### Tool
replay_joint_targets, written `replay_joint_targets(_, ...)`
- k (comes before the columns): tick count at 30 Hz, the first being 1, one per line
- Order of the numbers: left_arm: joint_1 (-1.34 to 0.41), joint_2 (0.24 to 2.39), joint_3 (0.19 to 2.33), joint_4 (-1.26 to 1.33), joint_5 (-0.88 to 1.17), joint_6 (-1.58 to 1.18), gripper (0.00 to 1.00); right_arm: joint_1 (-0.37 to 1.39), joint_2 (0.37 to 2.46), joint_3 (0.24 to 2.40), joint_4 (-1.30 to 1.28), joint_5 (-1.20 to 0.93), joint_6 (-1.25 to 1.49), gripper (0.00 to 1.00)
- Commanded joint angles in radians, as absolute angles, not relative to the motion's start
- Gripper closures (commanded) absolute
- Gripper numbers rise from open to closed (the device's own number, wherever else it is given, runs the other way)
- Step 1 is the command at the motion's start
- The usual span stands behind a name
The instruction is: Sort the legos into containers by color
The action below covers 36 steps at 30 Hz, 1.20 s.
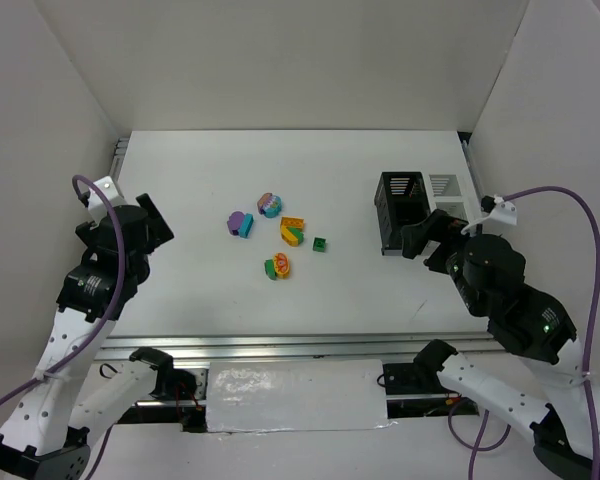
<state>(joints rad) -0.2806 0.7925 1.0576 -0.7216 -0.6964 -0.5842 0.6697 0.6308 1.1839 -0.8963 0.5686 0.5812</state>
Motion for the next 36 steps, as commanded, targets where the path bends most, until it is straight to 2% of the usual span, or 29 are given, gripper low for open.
replay_joint_targets(1, -0.284, 0.781, 1.058, -0.681, -0.693, -0.589, 0.0, 0.675, 0.647, 1.195, -0.89, 0.572, 0.588, 0.0)
replay_joint_targets(11, -0.285, 0.782, 1.052, -0.696, -0.684, -0.653, 0.0, 0.675, 0.614, 1.149, -0.844, 0.522, 0.574, 0.0)
replay_joint_targets(16, -0.285, 0.788, 1.061, -0.689, -0.571, -0.693, 0.01, 0.675, 0.597, 1.123, -0.839, 0.488, 0.572, 0.0)
replay_joint_targets(20, -0.366, 0.967, 1.046, -0.68, -0.434, -0.816, 0.0, 0.675, 0.598, 1.083, -0.805, 0.439, 0.56, 0.0)
replay_joint_targets(21, -0.535, 1.017, 1.055, -0.683, -0.496, -0.859, 0.0, 0.676, 0.607, 1.072, -0.784, 0.43, 0.558, 0.0)
replay_joint_targets(23, -0.693, 1.196, 1.131, -0.734, -0.68, -0.967, 0.0, 0.675, 0.623, 1.055, -0.775, 0.402, 0.563, 0.0)
replay_joint_targets(24, -0.756, 1.259, 1.165, -0.756, -0.684, -0.991, 0.01, 0.675, 0.644, 1.055, -0.776, 0.391, 0.569, 0.0)
replay_joint_targets(25, -0.77, 1.379, 1.201, -0.771, -0.681, -1.005, 0.0, 0.675, 0.652, 1.054, -0.779, 0.376, 0.572, 0.0)
replay_joint_targets(28, -0.825, 1.562, 1.298, -0.785, -0.699, -1.042, 0.01, 0.675, 0.673, 1.036, -0.767, 0.302, 0.574, 0.0)
replay_joint_targets(36, -0.838, 1.818, 1.368, -0.668, -0.608, -0.997, 0.0, 0.675, 0.672, 0.97, -0.721, 0.209, 0.56, 0.0)
